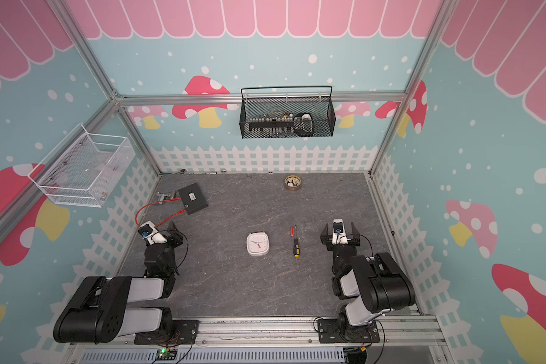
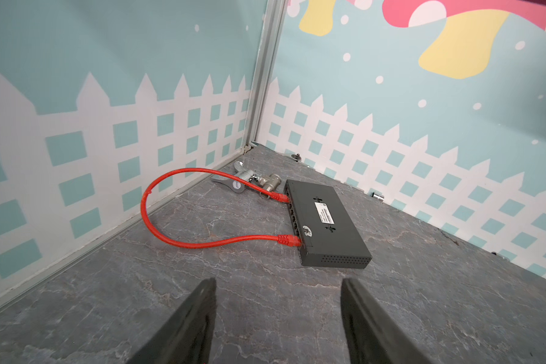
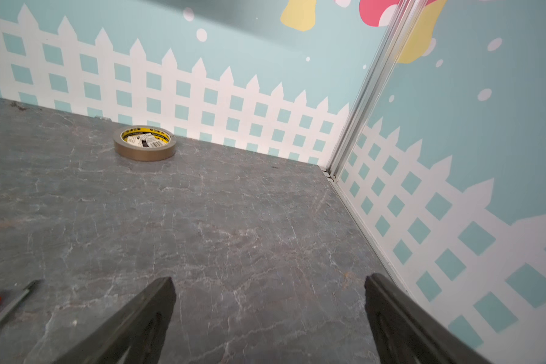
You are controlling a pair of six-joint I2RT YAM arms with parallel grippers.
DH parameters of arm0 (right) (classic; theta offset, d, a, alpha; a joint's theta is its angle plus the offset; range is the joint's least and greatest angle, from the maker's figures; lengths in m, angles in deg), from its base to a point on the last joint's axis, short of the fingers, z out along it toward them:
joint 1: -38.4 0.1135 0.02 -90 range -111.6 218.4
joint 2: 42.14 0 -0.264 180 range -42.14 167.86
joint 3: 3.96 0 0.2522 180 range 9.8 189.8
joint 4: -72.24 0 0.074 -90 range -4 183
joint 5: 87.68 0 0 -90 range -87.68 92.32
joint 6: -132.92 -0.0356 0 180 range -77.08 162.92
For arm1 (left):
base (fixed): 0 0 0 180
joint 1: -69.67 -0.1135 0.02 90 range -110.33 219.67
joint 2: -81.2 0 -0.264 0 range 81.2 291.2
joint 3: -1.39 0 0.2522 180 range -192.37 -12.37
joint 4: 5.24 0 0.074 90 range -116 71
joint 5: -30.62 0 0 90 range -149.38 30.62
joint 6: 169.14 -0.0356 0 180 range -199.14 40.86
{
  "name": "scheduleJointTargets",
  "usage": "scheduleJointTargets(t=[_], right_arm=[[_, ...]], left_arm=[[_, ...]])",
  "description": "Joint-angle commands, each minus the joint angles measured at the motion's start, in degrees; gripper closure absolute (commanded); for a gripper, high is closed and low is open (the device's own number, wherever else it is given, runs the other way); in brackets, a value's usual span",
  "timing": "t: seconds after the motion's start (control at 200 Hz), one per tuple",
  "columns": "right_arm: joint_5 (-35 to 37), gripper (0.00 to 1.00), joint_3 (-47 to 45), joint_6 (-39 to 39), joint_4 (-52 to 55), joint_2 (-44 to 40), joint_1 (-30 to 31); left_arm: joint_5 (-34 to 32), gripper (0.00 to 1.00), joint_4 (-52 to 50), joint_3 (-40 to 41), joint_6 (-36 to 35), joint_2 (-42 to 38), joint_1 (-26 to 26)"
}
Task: Remove the battery from the alarm
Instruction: Reset both arms
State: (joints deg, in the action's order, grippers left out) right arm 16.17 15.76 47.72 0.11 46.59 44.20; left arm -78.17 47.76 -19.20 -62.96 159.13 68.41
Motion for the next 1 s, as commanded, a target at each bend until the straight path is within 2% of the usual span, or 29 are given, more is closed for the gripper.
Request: scheduleJointTargets(t=[0.0,0.09,0.18,0.23,0.295,0.35,0.4,0.425,0.44,0.465,0.52,0.575,0.64,0.701,0.771,0.996], right_arm=[[-5.36,0.01,3.32,-2.48,4.54,-1.09,-2.06],[-8.16,0.01,4.65,-3.37,7.15,-1.10,-3.49],[-9.97,0.01,5.29,-3.83,8.58,-1.19,-4.37],[-9.83,0.01,5.21,-3.87,8.58,-1.25,-4.41],[-9.39,0.01,4.95,-3.89,8.20,-1.33,-4.40],[-8.92,0.01,5.26,-4.14,8.67,-1.26,-4.40],[-8.95,0.01,5.29,-4.26,8.77,-1.31,-4.40],[-8.93,0.01,5.27,-4.14,8.82,-1.27,-4.40],[-8.92,0.01,5.29,-4.17,8.79,-1.30,-4.40],[-9.00,0.01,5.29,-4.22,8.82,-1.31,-4.40],[-8.92,0.01,5.29,-4.21,8.81,-1.29,-4.40],[-8.93,0.01,5.28,-4.17,8.87,-1.31,-4.40],[-8.92,0.01,5.29,-4.12,8.81,-1.24,-4.40],[-8.88,0.01,5.31,-4.15,8.83,-1.24,-4.40],[-8.92,0.01,5.37,-4.10,8.83,-1.11,-4.40],[-8.92,0.01,5.30,-4.23,8.86,-1.27,-4.41]], left_arm=[[5.71,0.35,3.90,-2.39,-1.77,1.08,-0.19],[8.76,0.35,5.47,-2.71,-5.78,2.48,1.90],[9.92,0.30,15.52,-3.13,-11.81,11.26,5.01],[9.00,0.29,5.17,-6.08,-12.10,8.87,6.95],[6.50,0.27,14.49,-3.57,-11.79,11.13,6.33],[6.80,0.26,6.76,-5.18,-10.44,8.65,6.35],[6.03,0.12,12.42,-4.42,-11.75,10.94,6.49],[5.87,0.02,10.57,-4.67,-11.62,10.40,6.69],[6.08,0.01,8.73,-5.09,-11.15,9.61,6.77],[6.29,0.01,7.10,-5.45,-10.70,9.06,6.69],[5.64,0.01,11.75,-4.61,-11.83,10.77,6.83],[6.14,0.01,7.54,-5.34,-10.92,9.27,6.80],[5.71,0.01,11.09,-4.70,-11.71,10.53,6.79],[6.02,0.01,8.06,-5.24,-10.98,9.47,6.79],[5.74,0.01,10.76,-4.79,-11.55,10.38,6.85],[5.95,0.01,8.96,-5.08,-11.18,9.74,6.88]])
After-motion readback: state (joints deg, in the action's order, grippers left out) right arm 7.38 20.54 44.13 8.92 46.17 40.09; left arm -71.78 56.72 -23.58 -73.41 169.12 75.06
